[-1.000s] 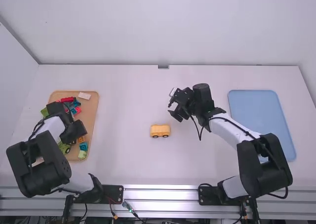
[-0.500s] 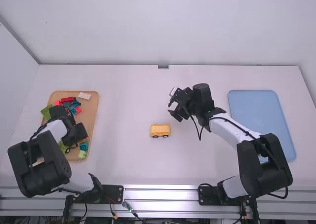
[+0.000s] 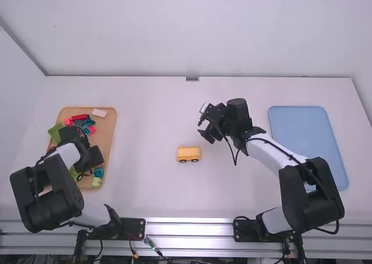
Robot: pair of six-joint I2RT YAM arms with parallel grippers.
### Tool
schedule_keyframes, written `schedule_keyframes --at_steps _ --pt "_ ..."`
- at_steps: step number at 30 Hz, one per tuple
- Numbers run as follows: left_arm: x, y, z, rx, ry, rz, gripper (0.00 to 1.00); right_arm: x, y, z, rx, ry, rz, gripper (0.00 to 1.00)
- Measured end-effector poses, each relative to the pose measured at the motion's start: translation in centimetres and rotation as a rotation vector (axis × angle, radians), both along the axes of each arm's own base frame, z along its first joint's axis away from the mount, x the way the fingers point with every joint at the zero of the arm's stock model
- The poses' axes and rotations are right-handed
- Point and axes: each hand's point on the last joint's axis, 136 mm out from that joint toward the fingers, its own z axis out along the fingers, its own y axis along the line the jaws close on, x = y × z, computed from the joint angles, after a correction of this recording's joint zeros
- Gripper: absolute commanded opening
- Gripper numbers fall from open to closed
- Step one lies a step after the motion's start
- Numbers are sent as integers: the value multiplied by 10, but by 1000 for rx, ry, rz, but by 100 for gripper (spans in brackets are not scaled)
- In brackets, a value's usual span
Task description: Assemble lego blocks to make yellow taxi
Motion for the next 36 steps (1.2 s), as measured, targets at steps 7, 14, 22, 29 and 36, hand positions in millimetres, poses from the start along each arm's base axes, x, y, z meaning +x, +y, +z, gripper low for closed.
schedule_keyframes --at_steps 7,14,22,29,36 --pt "-2 -1 -5 8 -6 -13 47 0 0 0 0 0 0 99" --pt "1 1 -5 18 -19 -17 45 0 0 0 1 2 -1 99" --pt "-1 -1 -9 23 -21 -28 41 0 0 0 1 2 -2 99" --pt "1 1 -8 34 -29 -42 34 0 0 0 13 17 -15 99" --pt "2 2 -7 40 -34 -53 24 -1 0 -1 12 19 -15 99"
